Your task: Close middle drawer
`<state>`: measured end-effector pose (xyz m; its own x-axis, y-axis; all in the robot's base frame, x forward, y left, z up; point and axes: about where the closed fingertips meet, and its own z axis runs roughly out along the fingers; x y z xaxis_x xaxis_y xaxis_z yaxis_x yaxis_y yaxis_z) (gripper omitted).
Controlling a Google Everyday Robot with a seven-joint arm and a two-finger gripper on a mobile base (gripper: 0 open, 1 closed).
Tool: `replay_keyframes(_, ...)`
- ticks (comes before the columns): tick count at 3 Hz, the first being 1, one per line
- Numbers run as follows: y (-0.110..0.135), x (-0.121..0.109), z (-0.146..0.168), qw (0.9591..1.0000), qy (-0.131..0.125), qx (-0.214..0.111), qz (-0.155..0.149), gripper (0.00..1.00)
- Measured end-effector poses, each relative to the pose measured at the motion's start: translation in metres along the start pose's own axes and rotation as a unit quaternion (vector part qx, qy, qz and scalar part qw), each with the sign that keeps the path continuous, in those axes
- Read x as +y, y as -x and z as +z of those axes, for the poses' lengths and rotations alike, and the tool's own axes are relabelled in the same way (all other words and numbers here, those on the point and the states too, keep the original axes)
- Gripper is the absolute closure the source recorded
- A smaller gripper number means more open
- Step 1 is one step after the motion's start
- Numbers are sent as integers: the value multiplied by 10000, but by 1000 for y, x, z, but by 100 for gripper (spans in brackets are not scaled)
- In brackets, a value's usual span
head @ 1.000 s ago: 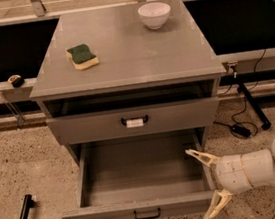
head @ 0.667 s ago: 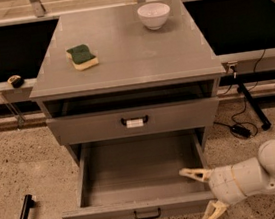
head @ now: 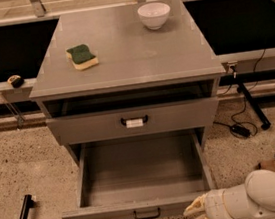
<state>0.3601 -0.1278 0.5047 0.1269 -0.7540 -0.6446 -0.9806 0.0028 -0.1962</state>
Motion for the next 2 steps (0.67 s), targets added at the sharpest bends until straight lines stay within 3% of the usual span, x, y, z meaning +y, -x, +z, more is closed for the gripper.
replay_keyframes(1, -5, -11, 1, 9997, -242, 104, 11, 86)
replay_keyframes(2, -18, -11, 9, 9991, -367, 26, 201, 100)
